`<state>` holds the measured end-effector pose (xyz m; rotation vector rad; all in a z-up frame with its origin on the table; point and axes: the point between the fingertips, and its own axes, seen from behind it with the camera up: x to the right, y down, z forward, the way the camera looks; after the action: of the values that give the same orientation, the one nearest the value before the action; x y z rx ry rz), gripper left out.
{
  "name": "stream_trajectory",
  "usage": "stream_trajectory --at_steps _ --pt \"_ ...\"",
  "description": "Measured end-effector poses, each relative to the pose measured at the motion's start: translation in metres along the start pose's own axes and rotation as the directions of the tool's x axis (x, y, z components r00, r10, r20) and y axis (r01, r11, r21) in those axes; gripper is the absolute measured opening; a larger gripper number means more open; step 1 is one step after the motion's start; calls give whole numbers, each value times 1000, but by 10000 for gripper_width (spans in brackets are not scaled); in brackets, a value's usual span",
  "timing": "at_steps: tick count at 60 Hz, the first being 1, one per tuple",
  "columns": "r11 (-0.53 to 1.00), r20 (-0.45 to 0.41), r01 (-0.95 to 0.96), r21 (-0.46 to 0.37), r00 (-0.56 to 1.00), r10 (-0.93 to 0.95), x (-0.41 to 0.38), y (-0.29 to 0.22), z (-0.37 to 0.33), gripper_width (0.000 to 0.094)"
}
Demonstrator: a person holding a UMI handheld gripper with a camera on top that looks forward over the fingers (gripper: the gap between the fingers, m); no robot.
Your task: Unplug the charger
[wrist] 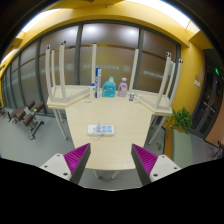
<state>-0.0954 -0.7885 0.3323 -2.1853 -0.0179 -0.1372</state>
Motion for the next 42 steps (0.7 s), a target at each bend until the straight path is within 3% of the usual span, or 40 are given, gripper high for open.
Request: stream_trajectory --at_steps 21,32,42 --pt "997 28 4 -78 1000 -2 -21 41 79 846" --pt "1000 88 5 -22 996 -3 -58 58 199 849" --pt "1000 91 -5 17 996 4 -75 53 323 848"
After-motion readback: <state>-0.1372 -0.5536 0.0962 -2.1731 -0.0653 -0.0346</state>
